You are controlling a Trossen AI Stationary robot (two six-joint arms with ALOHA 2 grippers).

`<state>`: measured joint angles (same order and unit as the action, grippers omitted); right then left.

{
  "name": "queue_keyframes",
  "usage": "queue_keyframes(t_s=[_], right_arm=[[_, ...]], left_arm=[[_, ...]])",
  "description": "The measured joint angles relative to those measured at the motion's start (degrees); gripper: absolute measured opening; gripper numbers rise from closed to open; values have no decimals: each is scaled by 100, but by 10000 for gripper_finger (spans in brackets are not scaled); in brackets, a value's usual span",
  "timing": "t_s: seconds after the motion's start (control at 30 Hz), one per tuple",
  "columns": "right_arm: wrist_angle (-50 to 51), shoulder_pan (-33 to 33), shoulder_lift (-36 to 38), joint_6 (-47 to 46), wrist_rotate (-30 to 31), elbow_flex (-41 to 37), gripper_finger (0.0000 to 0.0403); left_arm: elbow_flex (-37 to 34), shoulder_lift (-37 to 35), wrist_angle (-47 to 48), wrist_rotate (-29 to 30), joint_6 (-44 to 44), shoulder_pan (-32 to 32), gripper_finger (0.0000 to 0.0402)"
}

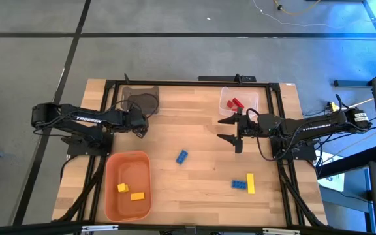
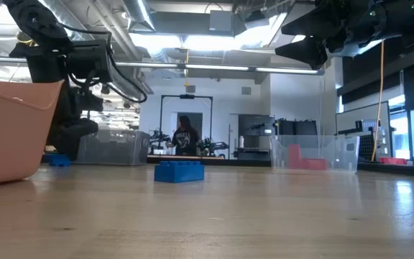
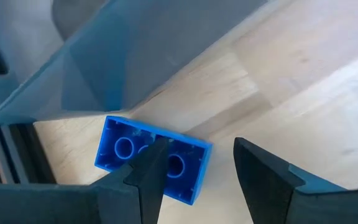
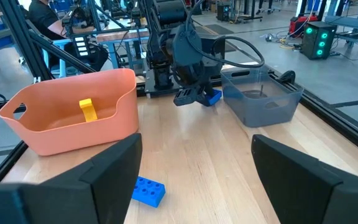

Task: Sort & place blocks by color
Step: Put the top left blue gamepiece into the black bin

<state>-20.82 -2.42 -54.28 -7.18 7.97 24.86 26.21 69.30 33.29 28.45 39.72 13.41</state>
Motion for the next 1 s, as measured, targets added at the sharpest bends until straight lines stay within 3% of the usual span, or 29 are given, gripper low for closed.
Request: queue_keyframes(t_s=[0.23,0.43,1.0], right_arm=[[-15,-1,-157,15,0,-2,303],[-244,-1,-481,60,0,-4,303],[-556,-2,-656,142,0,-4,303]], left_arm=[[245,2,1,442,-281,-311,176],[304,2,138,86,-147,-406,176],[36,0,61,175,31,-251,176]])
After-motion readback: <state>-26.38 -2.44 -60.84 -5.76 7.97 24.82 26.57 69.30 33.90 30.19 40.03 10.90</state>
